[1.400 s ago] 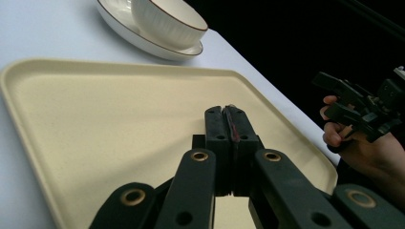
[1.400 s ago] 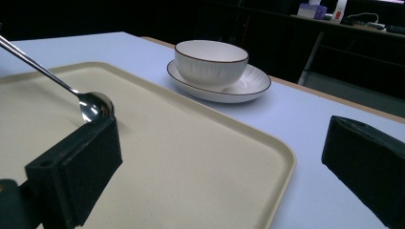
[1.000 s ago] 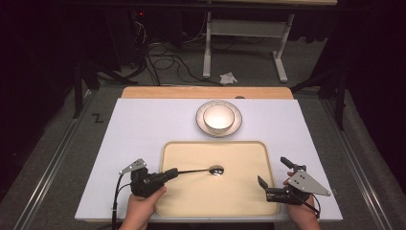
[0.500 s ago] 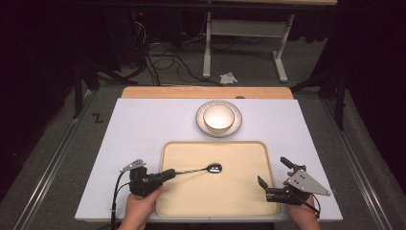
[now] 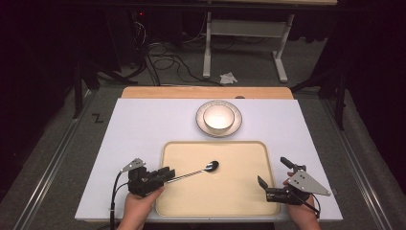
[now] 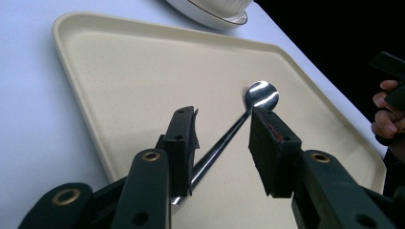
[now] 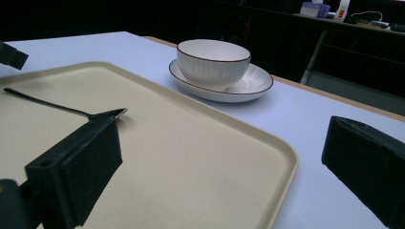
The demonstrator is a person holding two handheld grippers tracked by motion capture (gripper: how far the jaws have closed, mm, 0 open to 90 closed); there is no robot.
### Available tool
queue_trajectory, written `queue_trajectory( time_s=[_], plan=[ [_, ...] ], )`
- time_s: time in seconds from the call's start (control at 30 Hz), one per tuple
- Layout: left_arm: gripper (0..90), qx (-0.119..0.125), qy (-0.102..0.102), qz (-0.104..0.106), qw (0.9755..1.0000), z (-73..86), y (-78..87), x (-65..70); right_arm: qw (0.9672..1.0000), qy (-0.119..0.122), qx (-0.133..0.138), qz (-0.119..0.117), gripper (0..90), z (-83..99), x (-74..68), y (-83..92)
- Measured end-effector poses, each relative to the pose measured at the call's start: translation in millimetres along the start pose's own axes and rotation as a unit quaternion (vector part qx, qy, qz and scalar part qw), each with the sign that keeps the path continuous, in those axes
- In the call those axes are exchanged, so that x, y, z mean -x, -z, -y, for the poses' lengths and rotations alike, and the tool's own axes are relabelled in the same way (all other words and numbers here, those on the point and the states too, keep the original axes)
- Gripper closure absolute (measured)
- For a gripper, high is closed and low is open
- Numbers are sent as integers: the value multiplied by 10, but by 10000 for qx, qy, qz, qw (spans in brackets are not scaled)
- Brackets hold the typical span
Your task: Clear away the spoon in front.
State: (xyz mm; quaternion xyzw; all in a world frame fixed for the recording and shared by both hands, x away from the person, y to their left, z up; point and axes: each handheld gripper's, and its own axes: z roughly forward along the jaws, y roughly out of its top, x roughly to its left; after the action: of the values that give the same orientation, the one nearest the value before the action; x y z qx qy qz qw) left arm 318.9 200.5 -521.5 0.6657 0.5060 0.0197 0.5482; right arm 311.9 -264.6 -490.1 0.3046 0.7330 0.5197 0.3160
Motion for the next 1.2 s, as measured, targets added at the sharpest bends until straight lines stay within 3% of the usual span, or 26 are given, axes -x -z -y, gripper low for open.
queue_trajectory(
  time_s=[0.03,0.1,0.17,0.2,0.23,0.33,0.37,0.43,0.47,0.5,0.53,0.57,0.6,0.73,0.87,1.03,1.2],
  plan=[
    [619,0,0,0,10000,0,0,0,10000,0,0,0,4,0,0,0],
    [634,-162,-275,-181,9993,-5,-23,25,10000,9,0,-3,3,0,-1,-1],
    [674,-375,-485,-417,9972,-11,-61,44,10000,8,-5,-4,3,0,-2,-2],
    [715,-375,-485,-417,9972,-11,-61,44,10000,8,-5,-4,3,0,-2,-2],
    [715,-479,-601,-517,9957,-16,-76,49,10000,8,-6,-5,3,0,-3,-3],
    [868,-777,-937,-842,9890,-41,-122,75,10000,3,-12,-5,4,0,-5,-6],
    [900,-887,-1107,-1011,9847,-60,-150,101,10000,6,-12,-15,4,1,-6,-8],
    [900,-967,-1344,-1138,9796,-74,-172,133,10000,-30,-29,-15,4,3,-10,-8],
    [900,-967,-1344,-1138,9796,-74,-172,133,10000,-30,-29,-15,4,3,-10,-8],
    [900,-1056,-1496,-1242,9752,-77,-199,162,10000,-26,-46,-6,3,4,-8,-9],
    [900,-1056,-1496,-1242,9752,-77,-199,162,10000,-26,-46,-6,3,4,-8,-9],
    [900,-1205,-1615,-1338,9703,-78,-233,181,10000,-17,-32,-15,4,6,-5,-13],
    [900,-1205,-1615,-1338,9703,-78,-233,181,10000,-17,-32,-15,4,6,-5,-13],
    [900,-1385,-1765,-1477,9633,-75,-292,203,10000,-22,-29,-27,4,8,-6,-16],
    [900,-1440,-1845,-1489,9607,-78,-303,226,10000,-22,-47,-18,3,7,-8,-15],
    [900,-1589,-1908,-1352,9592,-6,-240,313,10000,-19,-33,-2,3,8,-4,-9],
    [900,-1846,-2115,-1079,9537,146,-156,516,10000,4,-18,-5,4,5,-1,-5]
  ],
)
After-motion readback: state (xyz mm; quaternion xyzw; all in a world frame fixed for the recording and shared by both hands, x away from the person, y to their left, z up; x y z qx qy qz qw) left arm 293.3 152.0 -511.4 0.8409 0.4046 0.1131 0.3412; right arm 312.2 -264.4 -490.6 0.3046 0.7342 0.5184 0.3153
